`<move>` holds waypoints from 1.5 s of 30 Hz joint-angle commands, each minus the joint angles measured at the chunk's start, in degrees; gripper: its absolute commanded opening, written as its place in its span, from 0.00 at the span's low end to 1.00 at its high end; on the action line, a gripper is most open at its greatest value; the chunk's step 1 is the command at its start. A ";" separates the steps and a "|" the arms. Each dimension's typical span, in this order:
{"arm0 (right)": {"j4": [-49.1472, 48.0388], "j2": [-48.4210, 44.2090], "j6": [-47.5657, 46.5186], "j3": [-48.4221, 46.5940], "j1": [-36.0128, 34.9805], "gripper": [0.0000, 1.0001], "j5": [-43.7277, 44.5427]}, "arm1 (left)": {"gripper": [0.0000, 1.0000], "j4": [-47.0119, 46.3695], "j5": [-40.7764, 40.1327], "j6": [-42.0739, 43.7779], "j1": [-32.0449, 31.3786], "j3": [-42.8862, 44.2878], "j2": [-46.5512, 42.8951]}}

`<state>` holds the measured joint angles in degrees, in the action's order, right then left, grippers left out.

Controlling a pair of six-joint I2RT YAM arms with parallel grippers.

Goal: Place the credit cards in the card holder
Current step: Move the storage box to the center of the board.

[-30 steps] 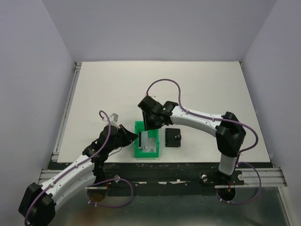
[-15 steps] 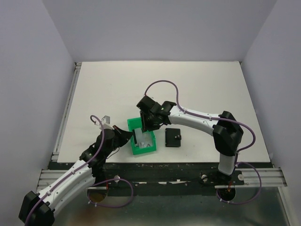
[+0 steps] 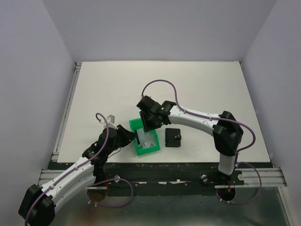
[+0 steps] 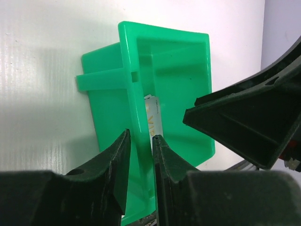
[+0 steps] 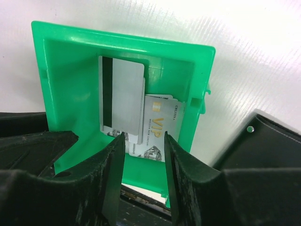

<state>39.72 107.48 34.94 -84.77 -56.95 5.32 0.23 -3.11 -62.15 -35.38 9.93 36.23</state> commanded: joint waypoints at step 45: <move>-2.11 -2.36 5.15 4.71 0.96 0.52 -1.46 | 0.41 5.57 -1.47 -0.88 -0.13 3.68 -0.64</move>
<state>34.61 106.72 43.20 -80.44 -56.07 2.26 3.29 -5.61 -67.61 -35.68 10.44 33.67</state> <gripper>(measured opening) 0.513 0.302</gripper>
